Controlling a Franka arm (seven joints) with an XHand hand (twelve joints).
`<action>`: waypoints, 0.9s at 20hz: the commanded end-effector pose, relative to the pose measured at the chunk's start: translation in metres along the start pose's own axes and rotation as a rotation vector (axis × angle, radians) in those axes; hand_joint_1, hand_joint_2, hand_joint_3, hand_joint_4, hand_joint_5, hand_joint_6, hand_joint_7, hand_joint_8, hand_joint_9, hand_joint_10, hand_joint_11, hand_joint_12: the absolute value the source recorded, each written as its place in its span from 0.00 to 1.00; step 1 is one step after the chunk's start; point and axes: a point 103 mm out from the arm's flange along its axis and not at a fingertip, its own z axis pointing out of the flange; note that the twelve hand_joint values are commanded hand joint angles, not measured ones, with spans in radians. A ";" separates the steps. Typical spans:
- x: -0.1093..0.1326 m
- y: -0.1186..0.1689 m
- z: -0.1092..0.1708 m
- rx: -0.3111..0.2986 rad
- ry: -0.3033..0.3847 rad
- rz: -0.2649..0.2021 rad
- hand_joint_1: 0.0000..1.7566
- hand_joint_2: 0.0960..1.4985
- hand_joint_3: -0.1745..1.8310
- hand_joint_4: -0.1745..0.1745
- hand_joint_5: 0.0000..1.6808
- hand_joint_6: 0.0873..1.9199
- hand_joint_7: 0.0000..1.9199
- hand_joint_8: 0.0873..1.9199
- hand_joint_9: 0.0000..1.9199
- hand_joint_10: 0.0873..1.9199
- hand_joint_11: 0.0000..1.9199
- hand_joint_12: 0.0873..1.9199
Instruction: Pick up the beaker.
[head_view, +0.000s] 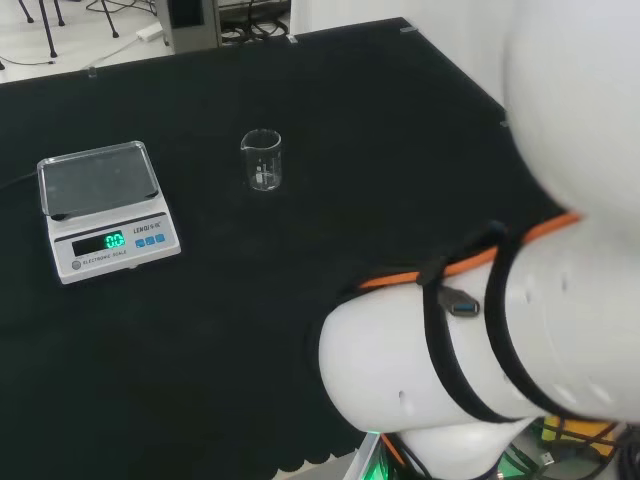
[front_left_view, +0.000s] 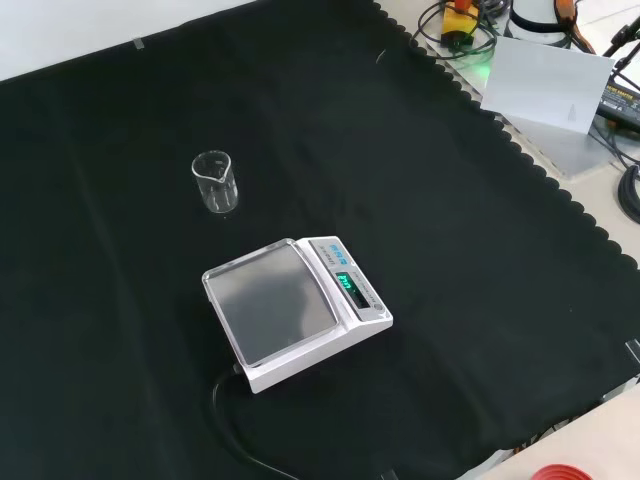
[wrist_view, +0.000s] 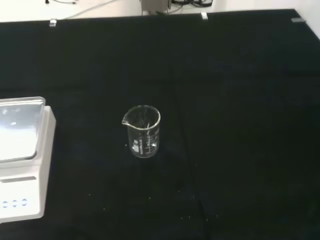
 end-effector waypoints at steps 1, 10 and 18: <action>-0.016 0.089 0.038 0.050 0.024 0.021 0.28 0.47 0.13 0.43 0.19 0.00 0.20 0.32 0.30 0.36 0.20 0.72; -0.019 0.155 0.093 0.143 0.025 0.016 0.28 0.47 0.13 0.44 0.19 0.00 0.19 0.33 0.30 0.36 0.20 0.73; -0.025 0.220 0.134 0.212 0.009 0.029 0.28 0.47 0.13 0.44 0.18 0.00 0.19 0.33 0.29 0.36 0.20 0.73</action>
